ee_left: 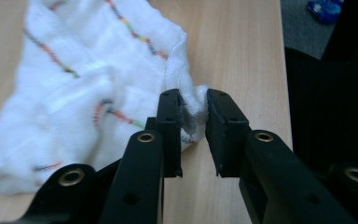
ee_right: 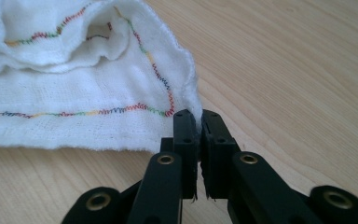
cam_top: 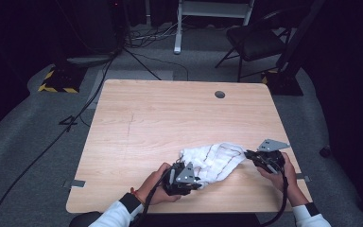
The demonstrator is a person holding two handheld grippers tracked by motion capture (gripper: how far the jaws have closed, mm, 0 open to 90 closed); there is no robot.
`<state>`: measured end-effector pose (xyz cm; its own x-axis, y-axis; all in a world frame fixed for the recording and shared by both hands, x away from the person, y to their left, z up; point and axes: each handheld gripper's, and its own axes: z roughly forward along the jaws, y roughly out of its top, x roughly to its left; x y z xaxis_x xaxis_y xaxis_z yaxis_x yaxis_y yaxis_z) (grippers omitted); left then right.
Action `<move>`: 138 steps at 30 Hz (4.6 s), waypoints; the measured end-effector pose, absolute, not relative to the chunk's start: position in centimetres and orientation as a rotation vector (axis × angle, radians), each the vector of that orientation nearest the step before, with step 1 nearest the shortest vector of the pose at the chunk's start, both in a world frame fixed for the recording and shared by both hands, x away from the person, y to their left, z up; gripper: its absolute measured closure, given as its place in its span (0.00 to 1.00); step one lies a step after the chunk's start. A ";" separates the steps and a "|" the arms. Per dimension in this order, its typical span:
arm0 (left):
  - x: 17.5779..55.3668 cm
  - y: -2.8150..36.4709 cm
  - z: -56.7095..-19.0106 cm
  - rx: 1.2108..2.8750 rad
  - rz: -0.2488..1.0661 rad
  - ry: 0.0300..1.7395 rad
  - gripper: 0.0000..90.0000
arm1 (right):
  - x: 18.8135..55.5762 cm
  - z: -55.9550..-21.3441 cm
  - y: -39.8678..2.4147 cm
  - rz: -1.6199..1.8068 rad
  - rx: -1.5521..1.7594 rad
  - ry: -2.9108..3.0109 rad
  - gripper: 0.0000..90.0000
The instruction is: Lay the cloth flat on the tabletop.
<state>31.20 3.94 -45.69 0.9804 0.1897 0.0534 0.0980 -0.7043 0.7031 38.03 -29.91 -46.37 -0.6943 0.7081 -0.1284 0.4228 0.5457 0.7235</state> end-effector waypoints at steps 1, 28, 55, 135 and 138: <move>31.1 3.6 -46.0 2.367 0.150 0.204 0.81 | 38.0 -46.4 -29.9 0.954 0.921 2.377 0.96; 38.3 2.6 -47.0 2.325 0.176 0.477 0.36 | 39.3 -47.1 -29.8 0.936 0.952 2.294 0.92; 39.2 9.3 -41.6 2.107 0.388 0.552 0.92 | 38.7 -44.7 -29.6 1.053 0.882 2.240 0.96; 49.3 4.6 -47.5 2.293 0.250 0.740 0.94 | 42.6 -48.8 -24.2 0.943 0.825 2.531 0.62; 48.8 5.5 -46.8 2.274 0.250 0.723 0.95 | 42.6 -48.9 -24.3 0.949 0.844 2.531 0.62</move>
